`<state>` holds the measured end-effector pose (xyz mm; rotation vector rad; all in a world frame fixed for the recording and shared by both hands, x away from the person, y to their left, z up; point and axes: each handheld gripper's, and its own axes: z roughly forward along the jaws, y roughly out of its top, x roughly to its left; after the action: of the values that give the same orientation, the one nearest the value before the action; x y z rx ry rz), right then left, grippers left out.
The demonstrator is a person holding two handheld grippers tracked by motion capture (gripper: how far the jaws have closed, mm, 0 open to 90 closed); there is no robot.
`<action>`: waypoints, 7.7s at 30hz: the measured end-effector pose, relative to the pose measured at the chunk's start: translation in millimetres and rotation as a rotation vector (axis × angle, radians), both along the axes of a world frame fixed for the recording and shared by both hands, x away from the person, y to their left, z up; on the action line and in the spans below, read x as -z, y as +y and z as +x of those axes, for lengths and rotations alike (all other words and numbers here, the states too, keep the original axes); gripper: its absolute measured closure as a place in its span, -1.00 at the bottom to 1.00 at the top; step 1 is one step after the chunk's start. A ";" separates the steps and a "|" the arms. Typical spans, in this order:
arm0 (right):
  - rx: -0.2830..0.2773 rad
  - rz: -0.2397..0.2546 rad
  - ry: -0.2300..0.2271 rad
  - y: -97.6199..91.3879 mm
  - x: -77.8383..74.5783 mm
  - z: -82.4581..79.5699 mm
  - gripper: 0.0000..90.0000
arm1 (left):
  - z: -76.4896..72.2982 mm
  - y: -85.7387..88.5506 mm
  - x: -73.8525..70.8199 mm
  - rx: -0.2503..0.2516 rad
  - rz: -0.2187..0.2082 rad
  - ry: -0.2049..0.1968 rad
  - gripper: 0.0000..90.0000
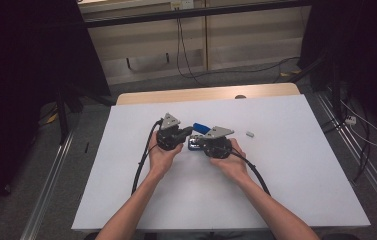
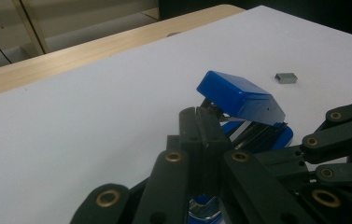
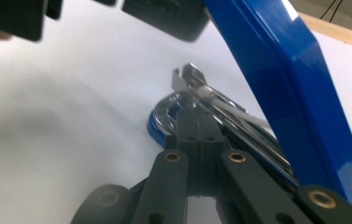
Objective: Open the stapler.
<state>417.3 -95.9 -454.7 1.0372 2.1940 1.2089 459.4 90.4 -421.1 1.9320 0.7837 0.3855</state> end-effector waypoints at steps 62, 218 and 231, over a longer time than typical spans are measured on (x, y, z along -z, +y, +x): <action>0.116 0.009 -0.102 14.0 -7.9 7.2 1.00 | 1.9 -0.4 21.0 0.003 0.038 0.032 1.00; 0.300 0.083 -0.216 -31.2 -37.4 4.8 1.00 | 4.4 5.2 27.9 0.013 0.035 0.053 1.00; 0.315 0.081 -0.210 -43.3 -35.6 3.7 1.00 | 4.2 5.3 27.8 0.011 0.034 0.057 1.00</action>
<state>421.0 -139.2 -419.1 1.1774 1.7588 1.2071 463.6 95.7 -448.9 1.9854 0.8075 0.3398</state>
